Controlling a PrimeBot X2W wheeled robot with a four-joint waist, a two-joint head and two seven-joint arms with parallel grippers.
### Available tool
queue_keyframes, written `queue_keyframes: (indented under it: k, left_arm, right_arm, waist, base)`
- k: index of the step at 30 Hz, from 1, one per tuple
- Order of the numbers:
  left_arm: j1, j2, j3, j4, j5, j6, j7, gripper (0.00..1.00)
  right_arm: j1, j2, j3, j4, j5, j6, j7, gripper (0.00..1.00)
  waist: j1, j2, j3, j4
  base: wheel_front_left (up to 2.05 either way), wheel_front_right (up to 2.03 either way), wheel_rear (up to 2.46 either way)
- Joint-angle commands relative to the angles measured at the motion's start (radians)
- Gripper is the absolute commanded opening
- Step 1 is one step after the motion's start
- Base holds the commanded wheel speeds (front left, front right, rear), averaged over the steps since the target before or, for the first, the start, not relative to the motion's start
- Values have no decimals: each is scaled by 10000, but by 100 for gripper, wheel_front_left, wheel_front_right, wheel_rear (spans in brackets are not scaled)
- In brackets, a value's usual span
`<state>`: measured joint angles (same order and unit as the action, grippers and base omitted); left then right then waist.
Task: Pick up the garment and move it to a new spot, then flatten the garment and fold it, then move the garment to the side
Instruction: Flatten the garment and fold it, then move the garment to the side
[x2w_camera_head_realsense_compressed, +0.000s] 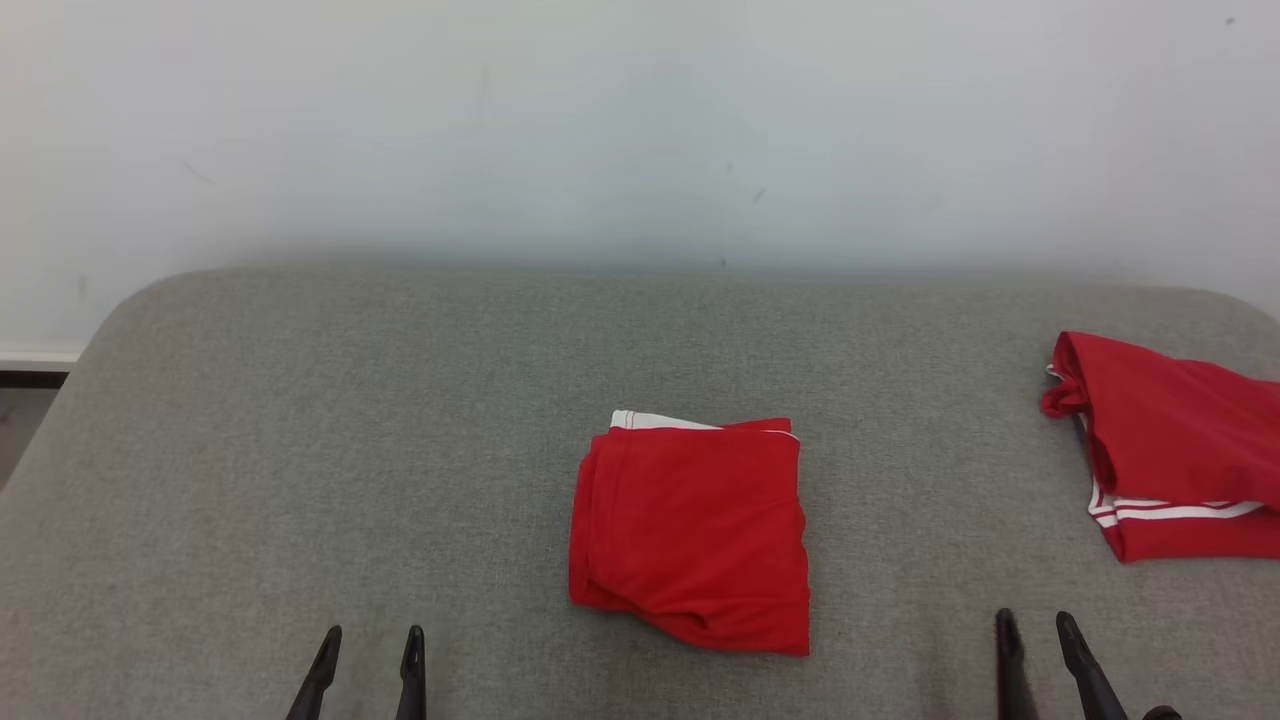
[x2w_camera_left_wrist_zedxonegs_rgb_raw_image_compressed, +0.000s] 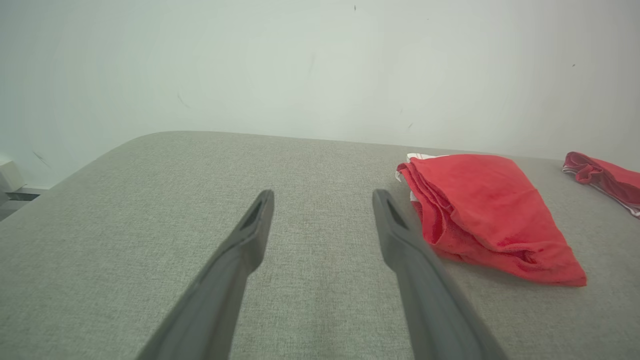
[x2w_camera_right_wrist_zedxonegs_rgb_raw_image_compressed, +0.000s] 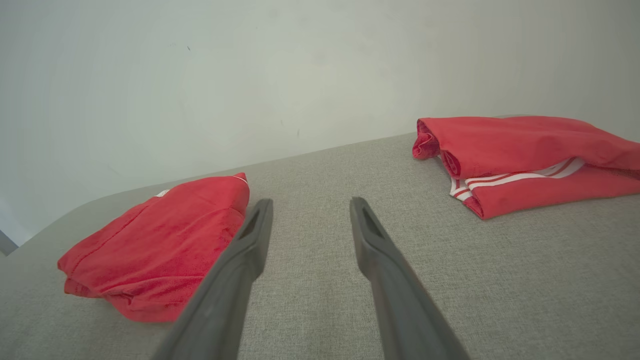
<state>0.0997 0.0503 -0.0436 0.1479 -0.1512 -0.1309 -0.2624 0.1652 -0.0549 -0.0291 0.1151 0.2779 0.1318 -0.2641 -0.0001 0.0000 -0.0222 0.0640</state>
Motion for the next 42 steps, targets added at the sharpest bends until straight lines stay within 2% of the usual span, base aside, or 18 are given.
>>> queue_keyframes:
  k: [1, 12, 42]
  left_arm:
    - [50, 1, 42, -28, 88, 12, -15, 100]
    - [197, 1, 200, -68, 505, 12, -15, 100]
    - [131, 0, 344, -71, 656, 12, -15, 100]
  right_arm:
    - [75, 26, 30, 16, -95, -19, -11, 100]
    - [174, 51, 283, 273, 4, -19, -12, 100]
    - [64, 50, 281, 459, -254, -19, -11, 100]
  waist:
    - [1, 0, -33, -117]
    - [1, 0, -40, -282]
    - [1, 0, 79, -273]
  base:
    - [0, 0, 0]
    - [0, 0, 0]
    - [0, 0, 0]
